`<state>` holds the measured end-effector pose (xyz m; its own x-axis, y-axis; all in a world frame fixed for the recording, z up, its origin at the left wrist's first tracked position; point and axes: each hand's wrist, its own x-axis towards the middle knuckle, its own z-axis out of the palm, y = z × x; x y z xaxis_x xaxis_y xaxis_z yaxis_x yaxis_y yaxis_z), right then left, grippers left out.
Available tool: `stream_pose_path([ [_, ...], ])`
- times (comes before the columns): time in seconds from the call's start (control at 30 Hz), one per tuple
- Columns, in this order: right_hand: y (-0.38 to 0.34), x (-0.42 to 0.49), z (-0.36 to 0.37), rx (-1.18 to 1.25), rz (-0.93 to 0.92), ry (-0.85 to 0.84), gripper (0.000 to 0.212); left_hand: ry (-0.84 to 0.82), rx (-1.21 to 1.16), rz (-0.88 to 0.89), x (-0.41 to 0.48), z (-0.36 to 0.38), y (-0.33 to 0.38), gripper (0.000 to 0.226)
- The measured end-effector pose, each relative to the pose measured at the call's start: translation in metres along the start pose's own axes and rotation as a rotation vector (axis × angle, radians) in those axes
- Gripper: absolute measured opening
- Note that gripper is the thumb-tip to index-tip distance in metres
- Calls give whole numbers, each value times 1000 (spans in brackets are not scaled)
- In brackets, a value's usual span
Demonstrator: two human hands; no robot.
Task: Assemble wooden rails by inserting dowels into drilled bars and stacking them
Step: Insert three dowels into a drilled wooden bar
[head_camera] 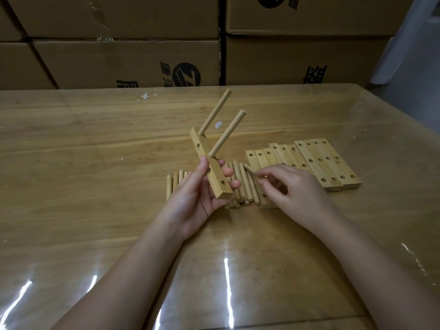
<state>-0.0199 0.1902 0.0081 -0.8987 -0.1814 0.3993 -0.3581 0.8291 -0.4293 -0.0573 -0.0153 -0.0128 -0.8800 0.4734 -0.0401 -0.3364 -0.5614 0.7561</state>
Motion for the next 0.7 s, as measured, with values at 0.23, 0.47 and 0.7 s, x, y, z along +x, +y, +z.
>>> stream_pose_path([
  [0.23,2,6,-9,854,496,214,18,-111,-52,15,-2,4,3,50],
  [0.47,4,8,-14,1510,565,201,25,-99,-31,23,0,4,2,36],
  [0.7,2,9,-13,1626,573,179,19,-122,-31,17,1,3,3,43],
])
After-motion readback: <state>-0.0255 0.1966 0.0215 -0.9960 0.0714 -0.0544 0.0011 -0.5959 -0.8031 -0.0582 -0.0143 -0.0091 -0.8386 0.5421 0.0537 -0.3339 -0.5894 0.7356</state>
